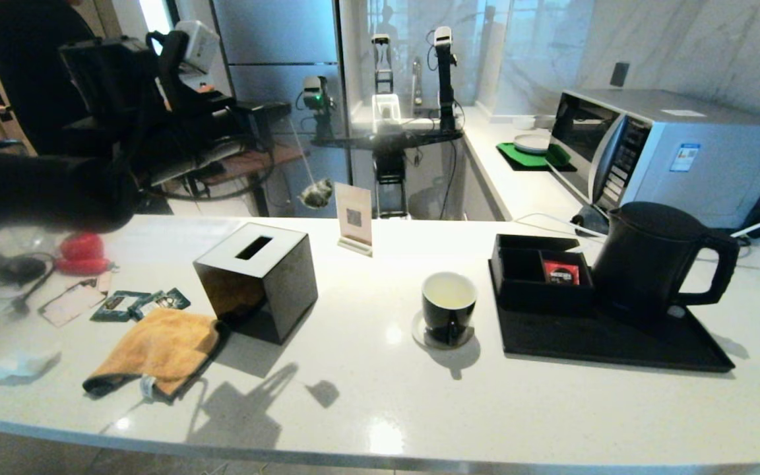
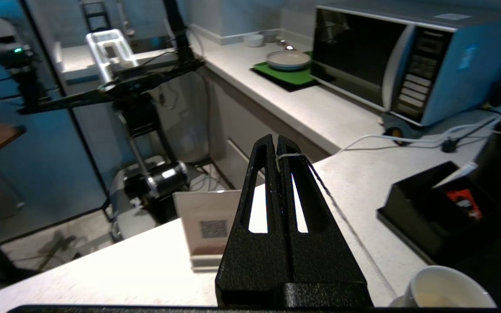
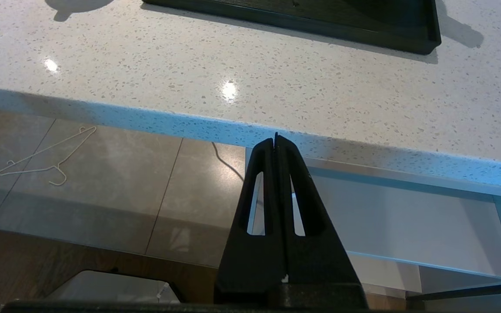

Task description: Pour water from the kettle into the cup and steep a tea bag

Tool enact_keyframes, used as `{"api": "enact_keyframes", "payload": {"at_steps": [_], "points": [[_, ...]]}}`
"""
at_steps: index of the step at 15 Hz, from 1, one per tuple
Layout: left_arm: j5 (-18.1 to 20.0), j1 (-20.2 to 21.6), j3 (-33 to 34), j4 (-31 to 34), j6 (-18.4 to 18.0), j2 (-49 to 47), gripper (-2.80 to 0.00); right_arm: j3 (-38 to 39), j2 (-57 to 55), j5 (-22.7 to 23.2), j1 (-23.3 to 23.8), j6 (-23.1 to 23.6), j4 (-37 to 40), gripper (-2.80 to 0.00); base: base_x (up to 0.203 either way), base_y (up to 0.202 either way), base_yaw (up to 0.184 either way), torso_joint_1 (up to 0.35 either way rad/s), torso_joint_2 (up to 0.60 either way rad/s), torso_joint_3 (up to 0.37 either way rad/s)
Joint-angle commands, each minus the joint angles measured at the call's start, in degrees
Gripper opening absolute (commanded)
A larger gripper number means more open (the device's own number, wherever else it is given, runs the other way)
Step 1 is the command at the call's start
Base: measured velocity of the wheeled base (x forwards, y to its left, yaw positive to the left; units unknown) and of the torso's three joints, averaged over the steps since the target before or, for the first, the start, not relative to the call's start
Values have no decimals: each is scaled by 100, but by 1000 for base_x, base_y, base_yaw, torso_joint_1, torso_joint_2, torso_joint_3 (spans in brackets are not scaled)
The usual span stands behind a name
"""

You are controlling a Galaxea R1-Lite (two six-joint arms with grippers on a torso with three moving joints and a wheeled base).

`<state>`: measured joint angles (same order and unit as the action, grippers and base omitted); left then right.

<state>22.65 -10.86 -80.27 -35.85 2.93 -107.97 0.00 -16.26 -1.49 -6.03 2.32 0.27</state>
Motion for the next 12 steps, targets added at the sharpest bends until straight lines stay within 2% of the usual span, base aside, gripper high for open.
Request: {"api": "enact_keyframes", "payload": {"at_steps": [1,6,12], "points": [[11,-268,-118,-18,2,-110,-280,0,-9,-1,-3,6,0,-280,0,0,0,0,0,0],[11,-799,-380,42,3,-336,-280,0,-2,-1,3,6,0,-280,0,0,0,0,0,0],[8,-1418,-1165,486,6,-776,-280,0,-8,-1,5,6,0,-280,0,0,0,0,0,0]]}}
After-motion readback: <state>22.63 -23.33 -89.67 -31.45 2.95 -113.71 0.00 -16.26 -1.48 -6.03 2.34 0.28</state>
